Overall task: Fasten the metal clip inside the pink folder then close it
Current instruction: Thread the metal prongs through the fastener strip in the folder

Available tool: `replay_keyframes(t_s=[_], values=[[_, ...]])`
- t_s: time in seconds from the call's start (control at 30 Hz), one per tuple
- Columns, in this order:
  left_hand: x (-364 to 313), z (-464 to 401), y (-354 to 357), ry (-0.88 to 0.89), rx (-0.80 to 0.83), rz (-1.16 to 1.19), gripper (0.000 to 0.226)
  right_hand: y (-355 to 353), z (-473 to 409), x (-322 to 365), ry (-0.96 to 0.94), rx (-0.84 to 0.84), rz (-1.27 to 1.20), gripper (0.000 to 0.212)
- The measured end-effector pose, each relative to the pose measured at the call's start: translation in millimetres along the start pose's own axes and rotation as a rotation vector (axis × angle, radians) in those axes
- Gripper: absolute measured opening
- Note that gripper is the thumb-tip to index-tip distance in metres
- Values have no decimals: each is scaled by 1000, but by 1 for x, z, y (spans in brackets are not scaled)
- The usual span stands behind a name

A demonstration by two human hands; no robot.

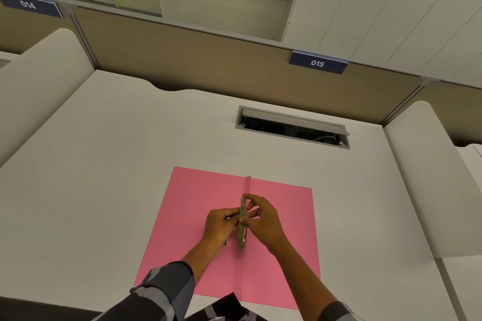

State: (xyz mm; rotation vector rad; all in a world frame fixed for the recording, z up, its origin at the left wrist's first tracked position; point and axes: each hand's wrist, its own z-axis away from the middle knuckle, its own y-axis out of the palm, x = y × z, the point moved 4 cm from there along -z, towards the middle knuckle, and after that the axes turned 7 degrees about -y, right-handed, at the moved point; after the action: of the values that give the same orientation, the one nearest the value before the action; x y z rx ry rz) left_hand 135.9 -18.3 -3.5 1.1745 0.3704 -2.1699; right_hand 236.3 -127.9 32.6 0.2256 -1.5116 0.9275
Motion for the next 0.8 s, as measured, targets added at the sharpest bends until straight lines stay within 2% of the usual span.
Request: replay_keyframes(t_s=[0.8], values=[[-3,-2,0,26,-35,-88,23,0,3,1,16,-13,59,58]])
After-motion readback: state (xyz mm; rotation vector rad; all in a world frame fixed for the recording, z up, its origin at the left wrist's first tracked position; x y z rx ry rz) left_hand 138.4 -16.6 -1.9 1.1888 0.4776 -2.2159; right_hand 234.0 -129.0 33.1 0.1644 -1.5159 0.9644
